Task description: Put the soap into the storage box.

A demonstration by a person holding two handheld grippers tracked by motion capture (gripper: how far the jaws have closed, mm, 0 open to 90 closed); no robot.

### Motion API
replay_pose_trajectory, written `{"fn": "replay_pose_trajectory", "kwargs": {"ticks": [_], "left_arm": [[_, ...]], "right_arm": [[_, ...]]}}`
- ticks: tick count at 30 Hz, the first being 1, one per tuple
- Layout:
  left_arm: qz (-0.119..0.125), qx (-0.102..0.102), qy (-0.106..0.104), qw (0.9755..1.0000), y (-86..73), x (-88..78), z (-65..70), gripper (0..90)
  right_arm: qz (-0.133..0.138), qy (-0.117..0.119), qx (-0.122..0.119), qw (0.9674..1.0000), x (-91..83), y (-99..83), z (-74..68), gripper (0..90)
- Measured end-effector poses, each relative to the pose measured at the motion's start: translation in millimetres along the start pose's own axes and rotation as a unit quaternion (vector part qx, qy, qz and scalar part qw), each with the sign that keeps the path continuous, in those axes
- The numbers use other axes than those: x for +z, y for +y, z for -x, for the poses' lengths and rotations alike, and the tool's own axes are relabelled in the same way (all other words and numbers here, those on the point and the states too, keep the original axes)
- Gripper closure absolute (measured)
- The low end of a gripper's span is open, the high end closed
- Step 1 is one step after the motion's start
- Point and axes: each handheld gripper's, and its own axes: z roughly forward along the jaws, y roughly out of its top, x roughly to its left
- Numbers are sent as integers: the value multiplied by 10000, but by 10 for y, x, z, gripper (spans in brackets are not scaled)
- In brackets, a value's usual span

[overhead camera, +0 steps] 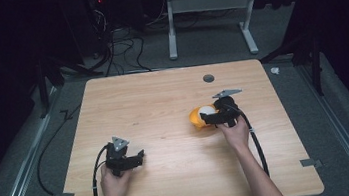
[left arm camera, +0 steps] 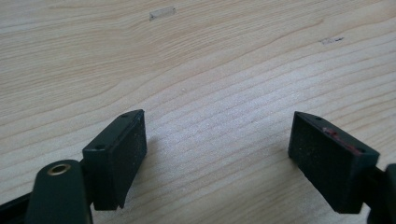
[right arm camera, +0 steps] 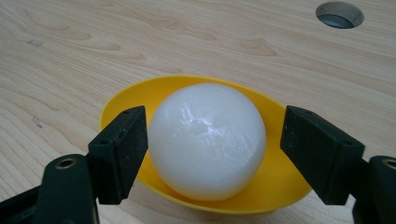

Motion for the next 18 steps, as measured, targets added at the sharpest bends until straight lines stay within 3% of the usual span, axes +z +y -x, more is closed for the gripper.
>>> {"fn": "replay_pose_trajectory", "kwargs": {"ticks": [18], "left_arm": [[8, -1, 0, 10000, 0, 1, 1, 199]], "right_arm": [[181, 3, 117, 9998, -196, -112, 81, 242]]}}
